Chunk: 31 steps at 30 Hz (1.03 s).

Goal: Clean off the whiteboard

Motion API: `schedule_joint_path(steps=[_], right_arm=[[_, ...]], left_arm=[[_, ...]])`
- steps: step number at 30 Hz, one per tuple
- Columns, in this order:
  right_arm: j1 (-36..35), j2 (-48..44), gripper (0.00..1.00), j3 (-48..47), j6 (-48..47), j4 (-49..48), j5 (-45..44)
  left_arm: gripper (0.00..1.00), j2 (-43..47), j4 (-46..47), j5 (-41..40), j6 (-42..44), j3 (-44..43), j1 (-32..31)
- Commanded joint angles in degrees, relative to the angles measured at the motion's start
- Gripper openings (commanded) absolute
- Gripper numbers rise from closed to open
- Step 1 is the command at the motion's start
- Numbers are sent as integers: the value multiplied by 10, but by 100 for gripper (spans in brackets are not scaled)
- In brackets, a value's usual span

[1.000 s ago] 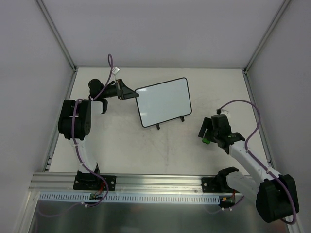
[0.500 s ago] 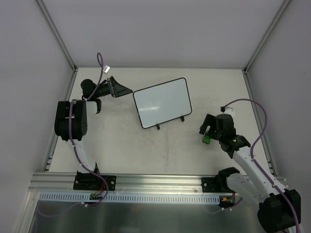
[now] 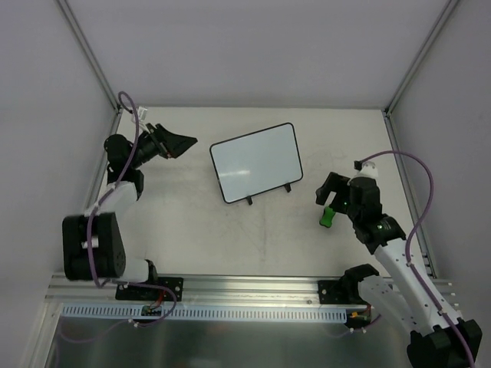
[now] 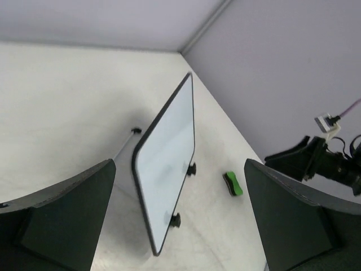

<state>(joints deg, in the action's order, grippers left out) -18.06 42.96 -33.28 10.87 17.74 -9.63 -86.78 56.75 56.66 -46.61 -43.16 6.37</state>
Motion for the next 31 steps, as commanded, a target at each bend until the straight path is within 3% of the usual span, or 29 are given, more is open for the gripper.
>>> schedule_joint_path(steps=[1,2,4,8,12,18,22,31], right_arm=[[1,-36,96,-32,-14,11,21],[1,-57,96,-29,-15,10,25],[1,-73,96,-27,-14,11,28],[1,-103,96,-20,-13,11,56],[1,-129,97,-8,-19,10,66],[2,-168,97,16,-24,10,73],[2,-178,97,29,-20,10,77],[1,-199,98,41,-8,10,72]], left_arm=[[99,207,-260,-132,164,17,-20],[99,250,-300,-210,176,27,-42],[99,360,-348,-278,158,69,-61],[99,512,-380,-293,71,141,-61],[99,665,-495,-285,72,165,-61],[99,888,-558,-270,42,237,-61],[99,950,-569,-270,39,261,-61],[99,891,-581,-251,41,259,-61]])
